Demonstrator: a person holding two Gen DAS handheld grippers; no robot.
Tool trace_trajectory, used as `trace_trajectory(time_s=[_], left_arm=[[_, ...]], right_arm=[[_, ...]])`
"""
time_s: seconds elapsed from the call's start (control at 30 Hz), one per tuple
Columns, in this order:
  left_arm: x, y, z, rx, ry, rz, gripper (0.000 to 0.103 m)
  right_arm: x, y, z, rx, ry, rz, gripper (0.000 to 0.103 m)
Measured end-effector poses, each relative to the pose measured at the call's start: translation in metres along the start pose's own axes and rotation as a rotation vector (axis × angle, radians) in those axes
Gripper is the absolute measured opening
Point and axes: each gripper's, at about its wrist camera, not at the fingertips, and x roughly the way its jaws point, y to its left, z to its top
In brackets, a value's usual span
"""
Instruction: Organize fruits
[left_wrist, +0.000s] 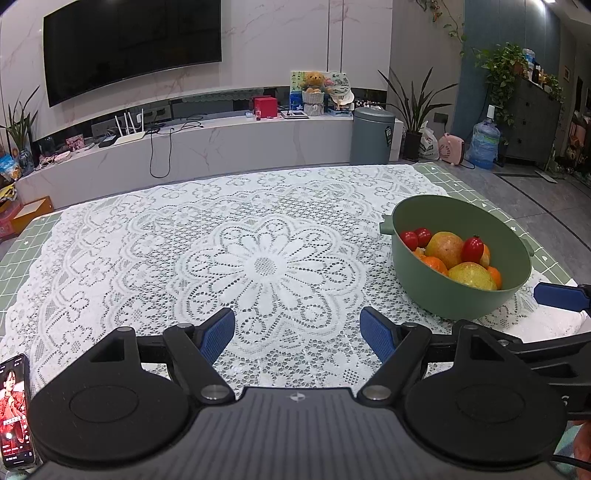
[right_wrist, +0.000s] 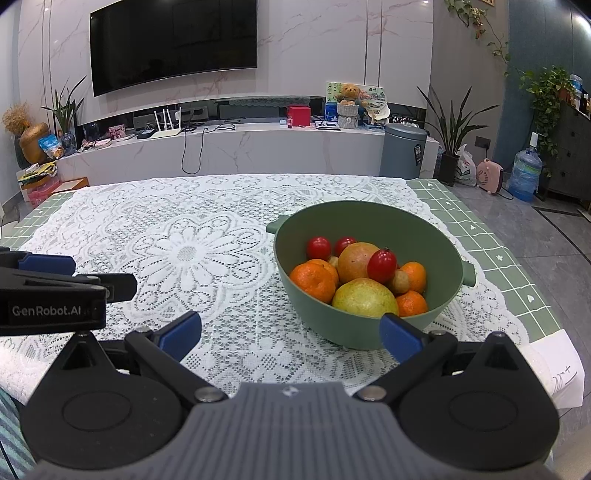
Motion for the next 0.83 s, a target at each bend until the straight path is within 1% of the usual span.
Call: trace_trajectory(time_s=[0.83], left_arm=[[-0.0001,0.0035,0.0022,0.009,0.009,0.002,0.09]], right_arm=[[0.0024,0.0037,0.0008,-0.018,0.008,0.004,0.099]])
